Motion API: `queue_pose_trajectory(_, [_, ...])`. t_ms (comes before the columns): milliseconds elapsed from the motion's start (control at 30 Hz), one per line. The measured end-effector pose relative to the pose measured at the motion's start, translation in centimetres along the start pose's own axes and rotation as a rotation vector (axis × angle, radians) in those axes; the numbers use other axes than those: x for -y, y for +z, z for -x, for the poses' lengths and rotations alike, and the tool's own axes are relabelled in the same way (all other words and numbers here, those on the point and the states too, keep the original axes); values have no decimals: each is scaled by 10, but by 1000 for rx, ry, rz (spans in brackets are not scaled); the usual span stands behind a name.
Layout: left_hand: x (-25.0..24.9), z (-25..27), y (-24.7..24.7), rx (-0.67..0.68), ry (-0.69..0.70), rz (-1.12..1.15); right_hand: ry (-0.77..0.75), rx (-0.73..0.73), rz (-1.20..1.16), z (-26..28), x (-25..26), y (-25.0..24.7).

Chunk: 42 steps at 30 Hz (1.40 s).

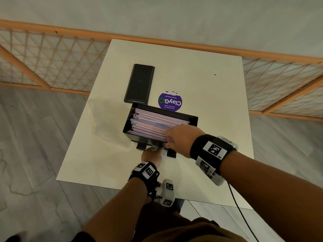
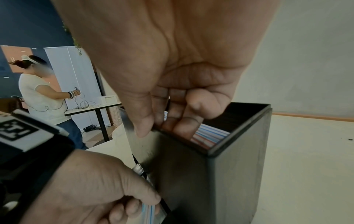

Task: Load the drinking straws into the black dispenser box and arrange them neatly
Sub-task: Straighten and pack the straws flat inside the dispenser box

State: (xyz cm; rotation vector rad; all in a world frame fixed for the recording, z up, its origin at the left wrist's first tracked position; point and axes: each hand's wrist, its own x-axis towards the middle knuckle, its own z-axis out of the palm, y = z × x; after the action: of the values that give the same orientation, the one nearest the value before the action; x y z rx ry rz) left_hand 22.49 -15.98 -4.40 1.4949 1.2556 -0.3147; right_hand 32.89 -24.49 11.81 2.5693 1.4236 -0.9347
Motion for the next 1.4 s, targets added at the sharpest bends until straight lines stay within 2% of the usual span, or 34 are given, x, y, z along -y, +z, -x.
queue_pose_trajectory(233, [20,5,-12,91,55,-59,-10,17,52,-1,2,-3])
queue_pose_trajectory(467, [35,28,-24,273,114,-321,-17,15,67,-3,2,-4])
queue_pose_trajectory(733, [54,61,-40,240,253,-506,-33,23,72,-2,-1,-1])
queue_pose_trajectory(833, [49,65,-36,270,255,-538,-56,9,58,0,-1,0])
queue_pose_trajectory(1000, [41,78,-8,419,241,-645,-61,-7,17,1,-2,3])
queue_pose_trajectory(1100, [47,88,-12,390,273,-663,-62,-9,17,3,-2,3])
queue_pose_trajectory(1233, [66,108,-55,288,334,-734,-73,-47,89,10,-1,1])
queue_pose_trajectory(1333, [71,131,-99,270,409,-894,-173,-131,83,19,9,-6])
queue_pose_trajectory(1400, [68,142,-128,203,476,-1025,-279,-213,99,26,20,-11])
